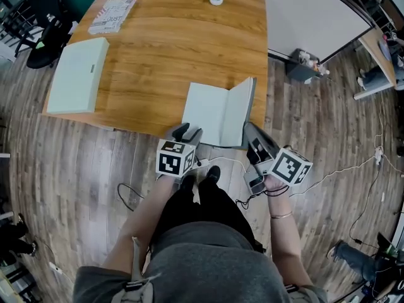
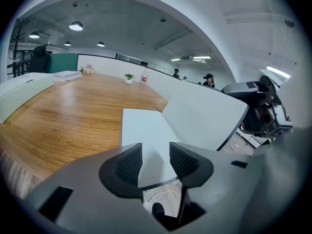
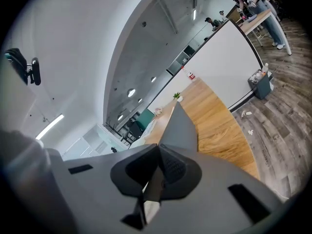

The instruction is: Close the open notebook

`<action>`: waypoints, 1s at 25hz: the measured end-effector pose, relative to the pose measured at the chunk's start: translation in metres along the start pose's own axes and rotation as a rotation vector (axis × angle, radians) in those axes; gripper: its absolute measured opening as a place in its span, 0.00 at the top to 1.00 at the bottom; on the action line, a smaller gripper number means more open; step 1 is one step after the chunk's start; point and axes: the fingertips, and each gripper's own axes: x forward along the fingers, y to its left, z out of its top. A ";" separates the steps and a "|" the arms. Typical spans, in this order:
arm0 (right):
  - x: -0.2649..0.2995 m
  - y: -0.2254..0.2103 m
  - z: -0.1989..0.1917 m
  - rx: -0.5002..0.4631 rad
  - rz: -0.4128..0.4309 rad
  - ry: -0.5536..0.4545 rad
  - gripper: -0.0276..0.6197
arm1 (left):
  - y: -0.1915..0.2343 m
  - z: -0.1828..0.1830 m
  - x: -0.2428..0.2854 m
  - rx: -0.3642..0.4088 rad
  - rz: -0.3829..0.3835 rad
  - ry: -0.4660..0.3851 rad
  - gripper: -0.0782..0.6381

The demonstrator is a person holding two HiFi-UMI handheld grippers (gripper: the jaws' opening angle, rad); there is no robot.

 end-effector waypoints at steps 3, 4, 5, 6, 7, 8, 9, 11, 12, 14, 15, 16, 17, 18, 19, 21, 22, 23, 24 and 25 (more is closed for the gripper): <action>0.006 0.001 -0.004 0.005 0.008 0.006 0.94 | 0.005 0.001 -0.003 -0.005 0.007 -0.008 0.63; 0.008 0.003 -0.005 0.002 0.012 0.011 0.94 | 0.006 0.001 -0.004 -0.007 0.010 -0.011 0.63; 0.011 0.006 -0.006 0.000 0.021 0.016 0.94 | 0.008 0.002 -0.005 -0.010 0.014 -0.013 0.63; 0.013 0.010 -0.006 -0.003 0.033 0.021 0.94 | 0.009 0.002 -0.007 -0.014 0.018 -0.015 0.63; 0.016 0.014 -0.007 -0.006 0.046 0.026 0.94 | 0.010 0.002 -0.008 -0.018 0.022 -0.017 0.63; 0.019 0.017 -0.008 -0.007 0.059 0.030 0.94 | 0.011 0.002 -0.009 -0.021 0.026 -0.020 0.63; 0.022 0.019 -0.009 -0.005 0.068 0.035 0.94 | 0.013 0.002 -0.010 -0.024 0.030 -0.023 0.63; 0.027 0.020 -0.013 0.003 0.076 0.047 0.94 | 0.017 0.003 -0.014 -0.030 0.039 -0.031 0.63; 0.030 0.022 -0.014 0.006 0.086 0.051 0.94 | 0.019 0.003 -0.015 -0.033 0.044 -0.036 0.63; 0.035 0.029 -0.015 0.010 0.112 0.059 0.94 | 0.022 0.003 -0.019 -0.039 0.052 -0.044 0.63; 0.037 0.032 -0.016 0.010 0.120 0.063 0.94 | 0.023 0.002 -0.020 -0.042 0.055 -0.046 0.63; 0.038 0.033 -0.017 0.010 0.127 0.069 0.94 | 0.024 0.001 -0.022 -0.046 0.059 -0.047 0.63; 0.041 0.035 -0.018 0.010 0.133 0.075 0.94 | 0.026 0.000 -0.023 -0.050 0.064 -0.047 0.64; 0.043 0.036 -0.019 0.010 0.138 0.081 0.94 | 0.029 -0.003 -0.025 -0.055 0.072 -0.045 0.64; 0.046 0.037 -0.021 0.010 0.142 0.089 0.94 | 0.031 -0.005 -0.027 -0.064 0.080 -0.044 0.65; 0.050 0.038 -0.025 0.015 0.148 0.103 0.94 | 0.037 -0.010 -0.030 -0.085 0.096 -0.042 0.66; 0.052 0.039 -0.028 0.021 0.151 0.109 0.94 | 0.039 -0.013 -0.032 -0.094 0.103 -0.038 0.66; 0.053 0.040 -0.030 0.026 0.151 0.115 0.94 | 0.041 -0.015 -0.033 -0.101 0.110 -0.034 0.66; 0.055 0.040 -0.032 0.028 0.150 0.122 0.94 | 0.043 -0.018 -0.035 -0.108 0.115 -0.030 0.67; 0.058 0.040 -0.034 0.028 0.150 0.130 0.94 | 0.045 -0.020 -0.037 -0.117 0.120 -0.028 0.67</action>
